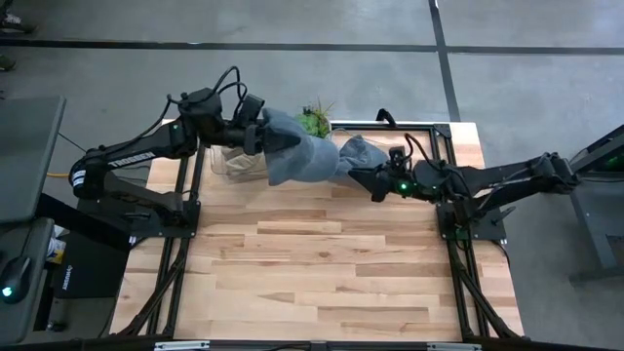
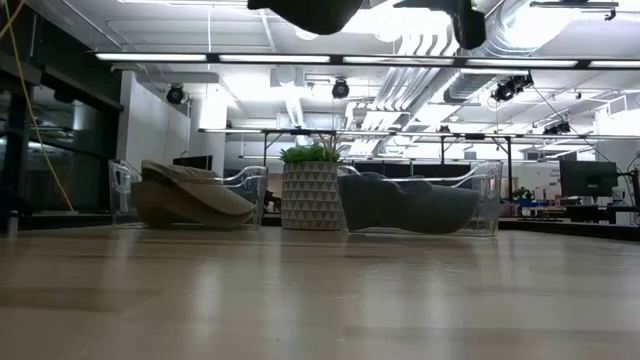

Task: Pick & Place hat
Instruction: Put the blue cap into the right transparent bin

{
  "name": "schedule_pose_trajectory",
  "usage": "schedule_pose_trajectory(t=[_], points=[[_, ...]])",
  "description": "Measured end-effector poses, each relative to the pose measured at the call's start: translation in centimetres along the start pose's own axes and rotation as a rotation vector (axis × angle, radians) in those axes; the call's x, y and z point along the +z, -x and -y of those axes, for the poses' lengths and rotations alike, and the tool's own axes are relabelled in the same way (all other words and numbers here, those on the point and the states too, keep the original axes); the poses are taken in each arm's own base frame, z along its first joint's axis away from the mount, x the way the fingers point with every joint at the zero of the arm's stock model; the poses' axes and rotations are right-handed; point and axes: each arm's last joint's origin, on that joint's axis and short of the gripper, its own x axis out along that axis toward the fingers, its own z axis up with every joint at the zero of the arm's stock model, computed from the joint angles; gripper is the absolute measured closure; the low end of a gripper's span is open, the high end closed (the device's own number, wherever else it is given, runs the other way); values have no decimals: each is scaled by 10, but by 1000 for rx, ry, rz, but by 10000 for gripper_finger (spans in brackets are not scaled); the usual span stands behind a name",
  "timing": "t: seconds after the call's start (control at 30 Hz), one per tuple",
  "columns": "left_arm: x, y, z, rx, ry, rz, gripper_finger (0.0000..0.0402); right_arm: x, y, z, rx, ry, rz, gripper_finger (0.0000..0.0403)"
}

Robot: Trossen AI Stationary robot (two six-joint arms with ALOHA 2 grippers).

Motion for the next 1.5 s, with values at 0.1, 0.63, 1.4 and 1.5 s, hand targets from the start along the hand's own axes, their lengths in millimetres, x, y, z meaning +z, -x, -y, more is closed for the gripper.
schedule_pose_trajectory(t=[0.1, 0.63, 1.4, 1.5], points=[[-1, -1, -2, 12, 6, -9, 401, 2, -8, 3, 4, -11, -1, 237], [-4, -1, -5, 34, -4, -53, 401, 19, -30, 18, 58, -114, -40, 116], [-5, -1, -4, -7, -8, -96, 402, 23, -96, 30, 503, -293, 14, 100], [-6, -2, -6, 3, -3, -104, 401, 21, -100, 30, 548, -300, 7, 100]])
